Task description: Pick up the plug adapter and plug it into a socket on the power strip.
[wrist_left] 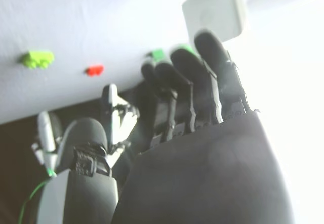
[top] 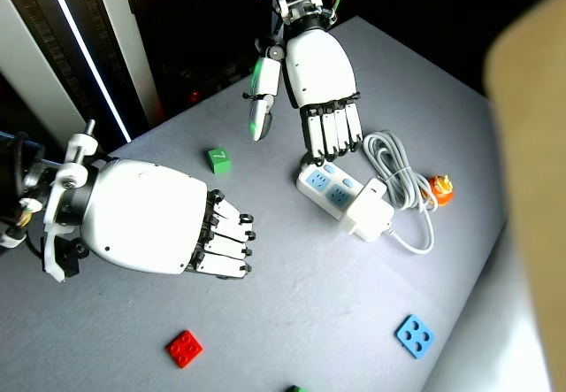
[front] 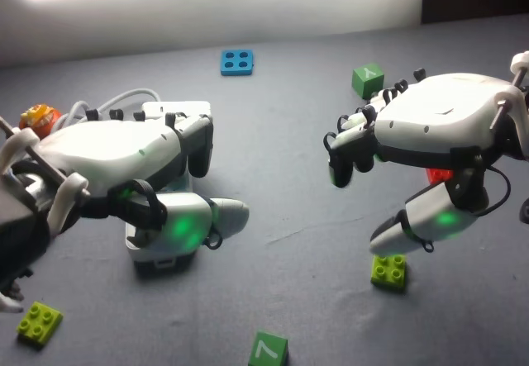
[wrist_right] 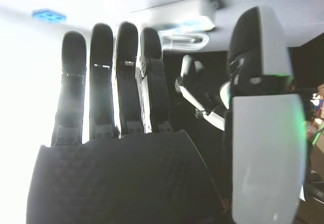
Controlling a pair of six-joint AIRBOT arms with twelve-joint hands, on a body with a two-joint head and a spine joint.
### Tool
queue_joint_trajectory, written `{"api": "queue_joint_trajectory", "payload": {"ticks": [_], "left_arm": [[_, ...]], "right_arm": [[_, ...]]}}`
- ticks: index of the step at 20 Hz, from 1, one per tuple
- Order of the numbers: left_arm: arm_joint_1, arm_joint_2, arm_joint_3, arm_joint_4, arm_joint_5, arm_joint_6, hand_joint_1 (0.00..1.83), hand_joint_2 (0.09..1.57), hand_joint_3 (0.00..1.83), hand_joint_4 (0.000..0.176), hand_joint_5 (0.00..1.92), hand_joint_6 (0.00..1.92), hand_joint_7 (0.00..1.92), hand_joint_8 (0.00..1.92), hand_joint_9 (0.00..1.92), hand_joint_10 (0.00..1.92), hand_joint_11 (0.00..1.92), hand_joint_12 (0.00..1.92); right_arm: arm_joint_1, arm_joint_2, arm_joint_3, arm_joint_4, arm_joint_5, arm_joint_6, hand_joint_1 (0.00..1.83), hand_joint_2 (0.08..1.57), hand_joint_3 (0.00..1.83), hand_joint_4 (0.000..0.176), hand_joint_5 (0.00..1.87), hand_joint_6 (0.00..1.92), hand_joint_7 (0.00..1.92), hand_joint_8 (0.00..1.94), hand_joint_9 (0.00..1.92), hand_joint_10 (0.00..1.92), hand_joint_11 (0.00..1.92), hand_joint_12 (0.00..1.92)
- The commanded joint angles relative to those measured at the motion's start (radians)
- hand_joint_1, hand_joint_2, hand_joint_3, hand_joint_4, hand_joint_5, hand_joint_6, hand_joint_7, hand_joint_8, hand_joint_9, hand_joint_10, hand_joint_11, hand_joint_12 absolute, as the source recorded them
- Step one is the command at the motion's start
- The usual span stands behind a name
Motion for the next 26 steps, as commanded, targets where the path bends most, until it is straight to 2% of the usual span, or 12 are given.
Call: {"api": "queue_joint_trajectory", "payload": {"ticks": [1,5,9,11,13,14,16,17,18,19,22,26], "left_arm": [[-0.024,0.009,0.005,0.045,-0.026,0.006,0.23,1.26,0.00,0.000,0.06,1.92,0.05,1.92,0.16,1.92,0.27,1.92],[-0.061,0.019,0.009,0.045,-0.040,0.053,0.15,1.29,0.01,0.000,0.25,1.92,0.22,1.92,0.26,1.92,0.38,1.92],[-0.060,0.019,0.001,0.045,-0.067,0.075,0.43,1.25,0.00,0.000,0.72,1.92,0.99,1.92,1.13,1.92,1.35,1.92],[-0.052,0.019,-0.020,0.045,-0.109,0.078,0.49,1.28,0.00,0.000,1.14,1.92,1.32,1.92,1.41,1.92,1.54,1.92],[-0.047,0.019,-0.038,0.046,-0.115,0.083,0.48,1.34,0.00,0.088,1.45,1.92,1.57,1.92,1.61,1.92,1.65,1.92],[-0.044,0.018,-0.048,0.046,-0.117,0.085,0.42,1.36,0.00,0.076,1.48,1.92,1.60,1.92,1.63,1.92,1.66,1.92],[-0.040,0.018,-0.061,0.046,-0.124,0.085,0.49,1.35,0.00,0.086,1.47,1.92,1.62,1.92,1.65,1.92,1.68,1.92],[-0.039,0.018,-0.065,0.046,-0.125,0.085,0.53,1.35,0.00,0.094,1.46,1.92,1.62,1.92,1.66,1.92,1.68,1.92],[-0.040,0.018,-0.067,0.046,-0.126,0.085,0.60,1.36,0.00,0.160,1.45,1.92,1.62,1.92,1.66,1.92,1.70,1.92],[-0.041,0.018,-0.067,0.046,-0.127,0.085,0.67,1.36,0.00,0.173,1.46,1.92,1.61,1.92,1.67,1.92,1.72,1.92],[-0.047,0.018,-0.065,0.046,-0.130,0.087,1.00,1.35,0.00,0.176,1.41,1.92,1.60,1.92,1.65,1.92,1.71,1.92],[-0.051,0.017,-0.063,0.046,-0.130,0.092,1.02,1.35,0.00,0.176,1.41,1.92,1.61,1.92,1.64,1.92,1.69,1.92]], "right_arm": [[0.008,0.004,-0.002,-0.001,0.068,-0.007,0.67,1.03,0.00,0.000,0.29,1.37,0.17,1.82,0.25,1.91,0.32,1.92],[0.012,0.003,-0.013,-0.001,0.049,-0.032,0.59,1.06,0.00,0.000,0.43,1.68,0.26,1.94,0.33,1.92,0.52,1.92],[0.028,0.021,-0.032,-0.001,0.061,-0.087,0.65,1.07,0.00,0.001,0.55,1.91,0.50,1.94,0.57,1.92,0.82,1.92],[0.020,0.056,-0.046,-0.001,0.125,-0.140,0.72,1.05,0.00,0.000,0.87,1.92,0.97,1.94,1.04,1.92,1.22,1.92],[0.008,0.100,-0.059,-0.001,0.218,-0.194,0.80,1.09,0.01,0.000,1.31,1.92,1.50,1.94,1.54,1.92,1.67,1.92],[-0.001,0.132,-0.067,-0.001,0.291,-0.220,0.81,1.11,0.00,0.000,1.40,1.92,1.59,1.94,1.62,1.92,1.73,1.92],[-0.024,0.178,-0.069,-0.001,0.433,-0.229,0.77,1.21,0.00,0.135,1.46,1.92,1.65,1.94,1.67,1.92,1.76,1.92],[-0.037,0.197,-0.069,-0.001,0.510,-0.235,0.79,1.25,0.01,0.168,1.45,1.92,1.66,1.94,1.68,1.92,1.77,1.92],[-0.050,0.211,-0.069,-0.001,0.584,-0.251,0.81,1.27,0.01,0.174,1.44,1.92,1.66,1.94,1.68,1.92,1.76,1.92],[-0.064,0.226,-0.069,-0.001,0.686,-0.282,0.86,1.27,0.01,0.176,1.42,1.92,1.66,1.94,1.68,1.92,1.76,1.92],[-0.083,0.240,-0.056,-0.001,0.910,-0.360,0.92,1.29,0.01,0.176,1.38,1.92,1.65,1.94,1.68,1.92,1.75,1.92],[-0.029,0.238,-0.030,-0.001,1.063,-0.315,0.96,1.30,0.00,0.176,1.31,1.92,1.61,1.94,1.66,1.92,1.73,1.92]]}}
